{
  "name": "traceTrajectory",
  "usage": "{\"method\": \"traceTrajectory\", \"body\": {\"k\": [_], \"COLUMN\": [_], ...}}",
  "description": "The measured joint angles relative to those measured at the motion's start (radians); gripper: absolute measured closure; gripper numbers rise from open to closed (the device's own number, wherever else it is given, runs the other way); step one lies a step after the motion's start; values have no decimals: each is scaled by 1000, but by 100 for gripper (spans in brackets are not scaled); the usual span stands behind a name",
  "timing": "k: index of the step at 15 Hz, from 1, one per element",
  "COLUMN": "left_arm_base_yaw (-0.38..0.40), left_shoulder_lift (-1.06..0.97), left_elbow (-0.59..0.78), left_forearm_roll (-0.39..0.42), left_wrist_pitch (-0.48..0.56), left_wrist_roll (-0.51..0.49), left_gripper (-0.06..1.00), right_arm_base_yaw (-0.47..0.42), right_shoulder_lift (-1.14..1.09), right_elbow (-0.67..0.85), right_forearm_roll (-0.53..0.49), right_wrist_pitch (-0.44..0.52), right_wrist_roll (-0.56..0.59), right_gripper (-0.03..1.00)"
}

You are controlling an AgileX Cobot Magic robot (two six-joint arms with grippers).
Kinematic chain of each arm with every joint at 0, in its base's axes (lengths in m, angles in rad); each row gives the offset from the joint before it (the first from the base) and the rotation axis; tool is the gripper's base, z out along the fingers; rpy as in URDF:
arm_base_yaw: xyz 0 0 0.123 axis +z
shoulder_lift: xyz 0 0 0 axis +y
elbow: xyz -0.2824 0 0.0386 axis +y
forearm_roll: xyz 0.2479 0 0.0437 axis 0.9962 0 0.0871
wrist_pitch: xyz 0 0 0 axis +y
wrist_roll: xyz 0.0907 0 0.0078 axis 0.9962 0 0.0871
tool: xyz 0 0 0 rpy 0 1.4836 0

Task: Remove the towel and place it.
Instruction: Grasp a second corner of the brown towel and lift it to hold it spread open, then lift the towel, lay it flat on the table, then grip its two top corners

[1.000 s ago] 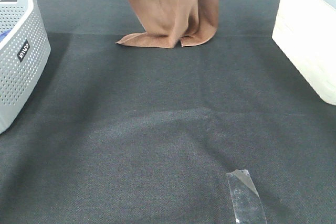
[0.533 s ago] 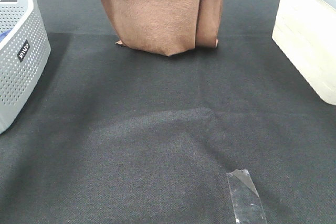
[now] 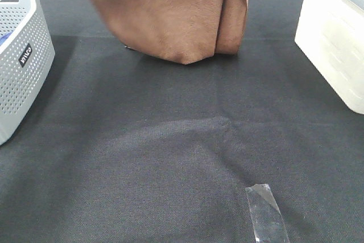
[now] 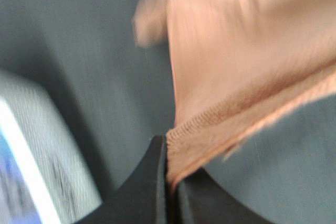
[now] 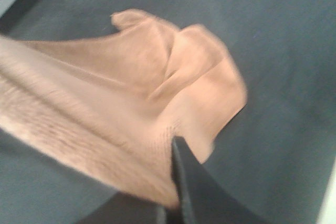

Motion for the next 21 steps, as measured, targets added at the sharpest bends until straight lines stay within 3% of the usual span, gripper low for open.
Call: {"method": "traceTrajectory", "body": {"k": [5,8,10,14,21], "left_arm_base_yaw": [-10,-18,-18,-18,-18], "left_shoulder_lift": [-355,-615,-716,-818,-827], "left_elbow": [503,853,1000,1156,1214], "left_forearm_roll": [-44,-141,-198,-286,-336], "left_wrist_pitch": [-29,-46,-59,-63,-47], "left_wrist_roll": [-39,-88,-96,-97,-99], "left_gripper": [94,94,94,94,94], "right_arm_base_yaw": [13,22,23,23,22], "right_shoulder_lift": [-333,-533,-648,-805,-943], "right_elbow": [537,848,1041,1234,1457], "right_forearm_roll": [71,132,171,201,263], "right_wrist_pitch": [-2,-4,-6,-14,-26], "right_wrist_roll": [106,169,190,230,254], "right_gripper": [97,97,97,97,97]}}
